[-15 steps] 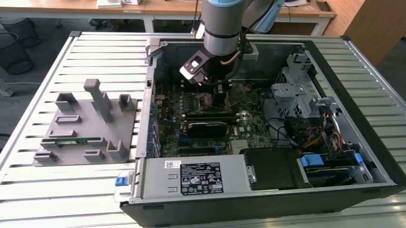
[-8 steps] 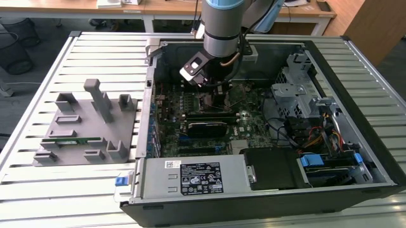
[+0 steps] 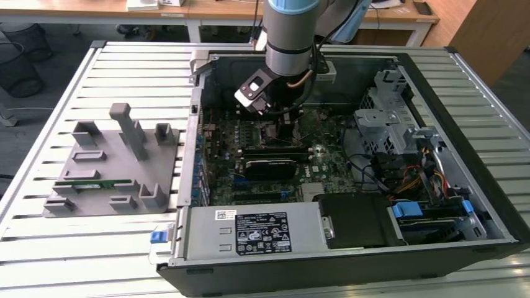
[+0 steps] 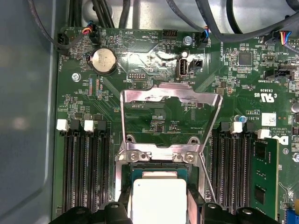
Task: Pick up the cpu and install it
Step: 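Place the cpu into insertion slot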
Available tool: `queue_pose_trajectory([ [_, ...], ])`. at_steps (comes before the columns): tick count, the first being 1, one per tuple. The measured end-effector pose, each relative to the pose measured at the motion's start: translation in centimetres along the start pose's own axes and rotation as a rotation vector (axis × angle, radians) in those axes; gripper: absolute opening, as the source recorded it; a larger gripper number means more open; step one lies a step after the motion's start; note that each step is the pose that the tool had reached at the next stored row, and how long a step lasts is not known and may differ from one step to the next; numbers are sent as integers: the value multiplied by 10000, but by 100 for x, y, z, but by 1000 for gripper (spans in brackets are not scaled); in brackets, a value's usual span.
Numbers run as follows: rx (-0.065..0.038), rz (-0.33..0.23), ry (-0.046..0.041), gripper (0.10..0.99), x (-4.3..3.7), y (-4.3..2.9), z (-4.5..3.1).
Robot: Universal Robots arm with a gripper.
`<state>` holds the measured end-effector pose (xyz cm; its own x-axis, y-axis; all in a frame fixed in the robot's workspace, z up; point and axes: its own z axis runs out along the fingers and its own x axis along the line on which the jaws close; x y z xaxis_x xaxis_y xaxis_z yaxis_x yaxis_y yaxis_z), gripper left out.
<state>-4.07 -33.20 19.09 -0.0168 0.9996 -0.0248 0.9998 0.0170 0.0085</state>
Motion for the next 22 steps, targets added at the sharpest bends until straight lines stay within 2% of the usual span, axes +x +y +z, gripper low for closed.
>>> queue_pose_trajectory([
  [6, -6, 0, 8, 541, 1, 1, 4],
  [8, -8, 2, 12, 553, 2, 1, 6],
  [9, -7, 2, 11, 612, 2, 2, 6],
  [13, -2, 1, 24, 612, 0, 2, -4],
  [22, 8, 0, 30, 600, -4, 4, -179],
])
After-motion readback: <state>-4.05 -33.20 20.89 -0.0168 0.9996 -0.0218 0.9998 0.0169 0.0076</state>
